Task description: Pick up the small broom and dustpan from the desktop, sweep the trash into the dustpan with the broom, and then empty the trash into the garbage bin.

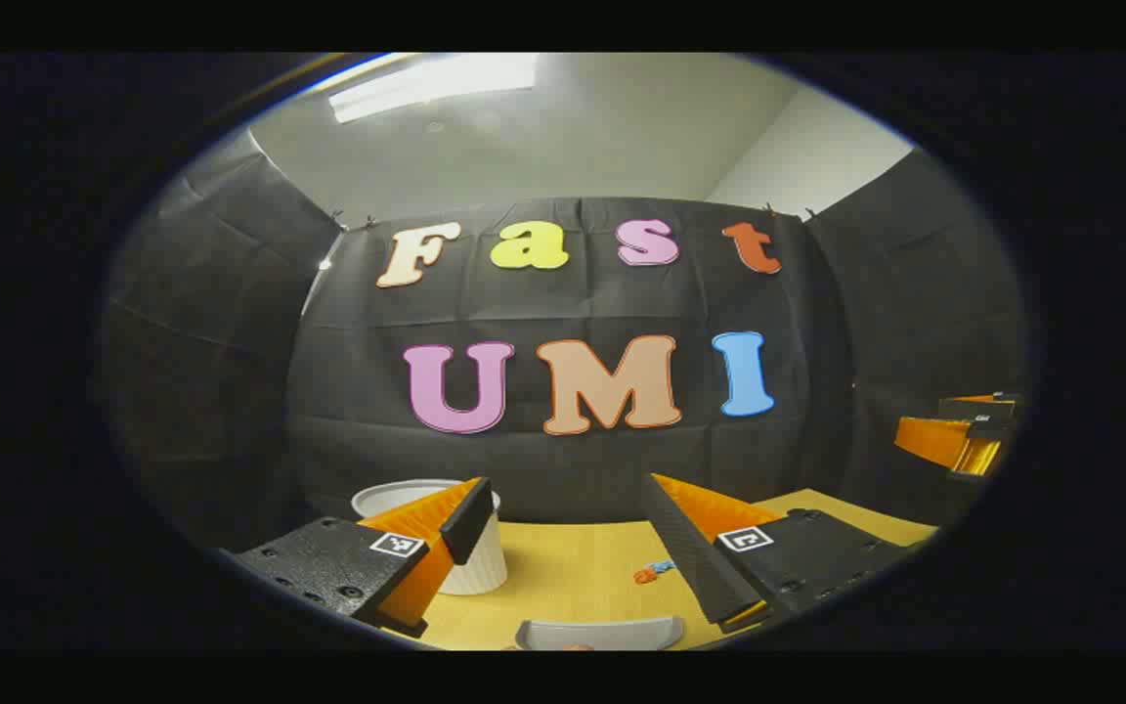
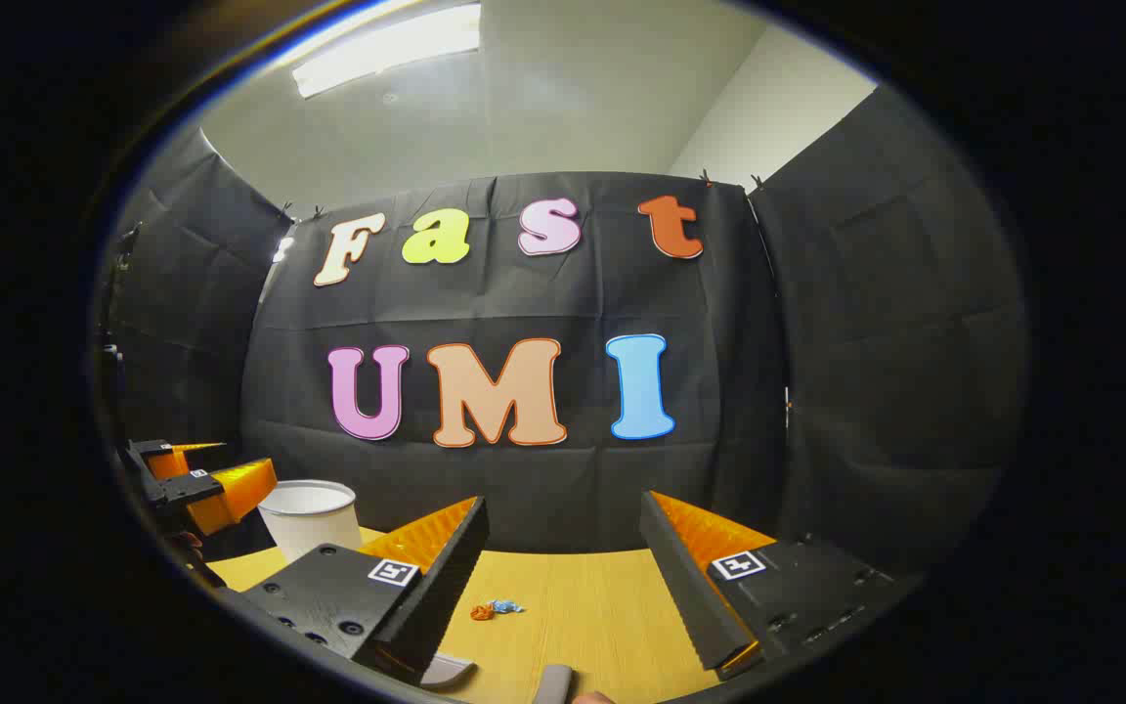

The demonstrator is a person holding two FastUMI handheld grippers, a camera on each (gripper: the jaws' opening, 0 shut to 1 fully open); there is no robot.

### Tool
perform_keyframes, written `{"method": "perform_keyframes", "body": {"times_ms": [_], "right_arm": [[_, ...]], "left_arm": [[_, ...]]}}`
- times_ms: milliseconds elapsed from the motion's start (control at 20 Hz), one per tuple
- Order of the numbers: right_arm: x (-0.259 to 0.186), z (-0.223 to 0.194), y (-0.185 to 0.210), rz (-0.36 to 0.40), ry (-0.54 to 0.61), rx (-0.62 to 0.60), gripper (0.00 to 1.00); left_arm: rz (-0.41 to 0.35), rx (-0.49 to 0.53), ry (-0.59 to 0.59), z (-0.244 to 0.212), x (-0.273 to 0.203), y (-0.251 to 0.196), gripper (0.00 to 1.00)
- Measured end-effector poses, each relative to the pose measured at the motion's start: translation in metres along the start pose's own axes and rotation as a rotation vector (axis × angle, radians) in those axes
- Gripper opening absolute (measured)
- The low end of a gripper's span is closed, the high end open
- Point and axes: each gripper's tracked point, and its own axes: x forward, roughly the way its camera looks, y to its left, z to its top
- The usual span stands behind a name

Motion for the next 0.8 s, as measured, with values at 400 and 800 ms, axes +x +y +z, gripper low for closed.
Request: {"method": "perform_keyframes", "body": {"times_ms": [400, 800], "right_arm": [[0.002, 0.004, 0.010, 0.032, 0.006, 0.012, 0.92], [0.003, 0.010, 0.013, 0.035, -0.006, -0.002, 0.92]], "left_arm": [[-0.005, 0.010, 0.001, 0.001, -0.002, 0.003, 0.93], [-0.011, 0.027, 0.005, 0.002, -0.003, 0.002, 0.93]]}}
